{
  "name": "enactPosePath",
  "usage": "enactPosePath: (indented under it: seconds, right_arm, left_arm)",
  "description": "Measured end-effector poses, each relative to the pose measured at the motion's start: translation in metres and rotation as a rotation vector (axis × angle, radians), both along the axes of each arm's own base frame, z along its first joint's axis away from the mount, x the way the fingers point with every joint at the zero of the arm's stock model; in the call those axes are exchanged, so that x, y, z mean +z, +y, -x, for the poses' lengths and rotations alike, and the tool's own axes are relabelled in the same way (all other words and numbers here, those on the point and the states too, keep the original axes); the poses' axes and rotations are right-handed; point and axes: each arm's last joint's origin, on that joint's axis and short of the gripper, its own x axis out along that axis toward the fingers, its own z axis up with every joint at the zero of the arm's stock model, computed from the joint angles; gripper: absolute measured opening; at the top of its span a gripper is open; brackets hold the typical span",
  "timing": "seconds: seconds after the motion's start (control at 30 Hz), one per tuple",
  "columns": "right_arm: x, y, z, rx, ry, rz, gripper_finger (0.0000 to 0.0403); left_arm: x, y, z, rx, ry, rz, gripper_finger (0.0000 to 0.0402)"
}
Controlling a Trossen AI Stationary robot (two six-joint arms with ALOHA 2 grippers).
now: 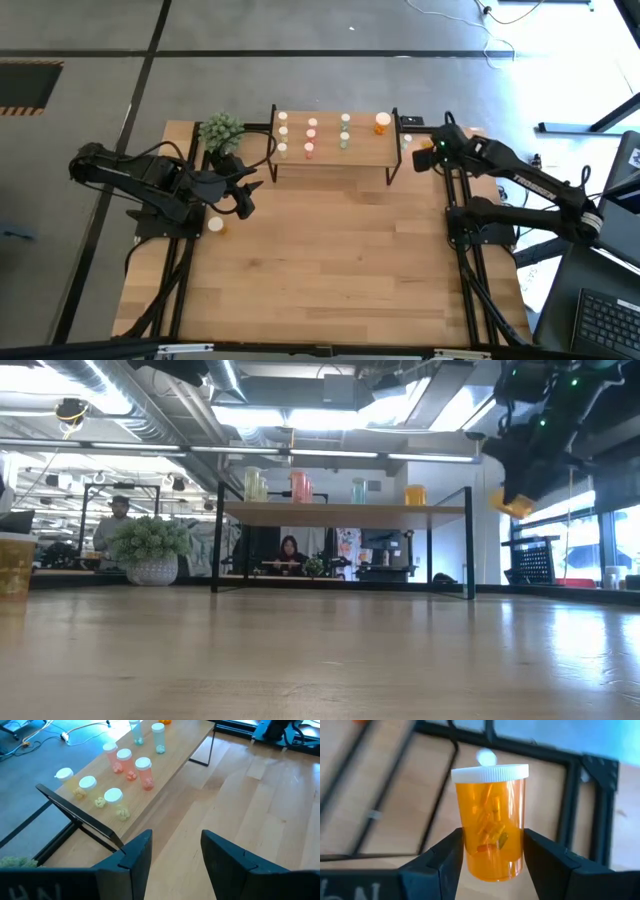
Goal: Pick and place medicine bottles onto shelf by color
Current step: Put the right orange pill bottle on the shelf aligned with the other orange pill bottle
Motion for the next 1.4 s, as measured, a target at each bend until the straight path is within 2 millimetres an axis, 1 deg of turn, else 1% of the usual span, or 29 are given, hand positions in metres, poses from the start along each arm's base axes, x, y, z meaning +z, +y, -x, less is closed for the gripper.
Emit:
enactPosePath:
  seconds: [0.13,0.37,0.7,0.93,1.17,1.23,1.4]
  right_arm:
    - [0.009,0.006,-0.004,0.046,-0.064,0.079,0.0196]
    - [0.019,0.014,-0.01,0.145,-0.087,0.209,0.0196]
    - [0.036,0.021,-0.025,0.285,-0.209,0.362,0.0196]
    - [0.047,0.03,-0.035,0.415,-0.261,0.467,0.0196]
    - [0.063,0.039,-0.045,0.523,-0.342,0.615,0.0196]
    - [0.065,0.041,-0.046,0.536,-0.358,0.636,0.0196]
    - [0.056,0.044,-0.05,0.546,-0.385,0.627,0.0196]
  left_arm:
    - [0.0,0.0,0.0,0.0,0.0,0.0,0.0164]
    - [0.0,0.0,0.0,0.0,0.0,0.0,0.0164]
    - [0.0,0.0,0.0,-0.001,0.0,0.0,0.0164]
    - [0.0,0.0,0.0,0.0,0.0,0.0,0.0164]
    - [0.0,0.0,0.0,0.0,-0.002,0.001,0.0164]
    - [0.0,0.0,0.0,0.001,-0.002,0.001,0.0164]
    - [0.0,0.0,0.0,0.001,-0.003,0.002,0.0164]
